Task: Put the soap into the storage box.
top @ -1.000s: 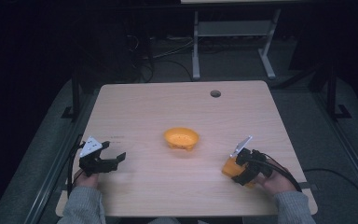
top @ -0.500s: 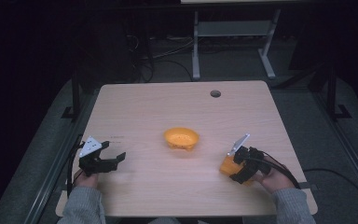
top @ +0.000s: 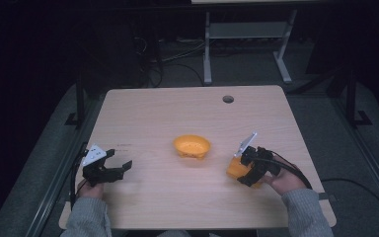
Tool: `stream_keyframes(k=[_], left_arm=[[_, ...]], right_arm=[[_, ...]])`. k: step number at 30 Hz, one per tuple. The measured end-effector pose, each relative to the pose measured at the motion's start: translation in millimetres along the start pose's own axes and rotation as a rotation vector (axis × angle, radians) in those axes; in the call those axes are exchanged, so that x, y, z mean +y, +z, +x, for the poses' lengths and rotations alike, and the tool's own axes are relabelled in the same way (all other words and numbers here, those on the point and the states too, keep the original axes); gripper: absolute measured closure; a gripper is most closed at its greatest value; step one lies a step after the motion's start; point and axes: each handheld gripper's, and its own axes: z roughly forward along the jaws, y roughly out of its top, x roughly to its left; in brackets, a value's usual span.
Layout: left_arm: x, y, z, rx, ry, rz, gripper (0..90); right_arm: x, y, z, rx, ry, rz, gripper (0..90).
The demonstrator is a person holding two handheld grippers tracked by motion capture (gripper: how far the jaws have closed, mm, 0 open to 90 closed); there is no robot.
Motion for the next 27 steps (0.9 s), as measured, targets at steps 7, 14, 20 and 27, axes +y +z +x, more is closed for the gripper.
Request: stream_keyframes(k=[7,14,20,27], left_arm=[[-0.1,0.2,-0.2,-0.002,-0.001,-0.011,13.8],[0.3,-0.2,-0.3,-0.001,0.002,-0.007,13.8],[0.3,-0.4,-0.2,-0.001,0.003,-0.005,13.8],[0.4,-0.3,-0.3,-0.002,0.003,-0.007,13.8]], right_arm=[[12.8,-5.4,-2.8,-0.006,-0.016,-0.006,21.3],[21.7,-7.3,-4.8,-0.002,-0.03,-0.001,21.3],[30.5,-8.9,-6.8,0.006,-0.046,-0.006,21.3],[42.4,-12.5,-10.1,0.011,-0.063,-0.012,21.3]])
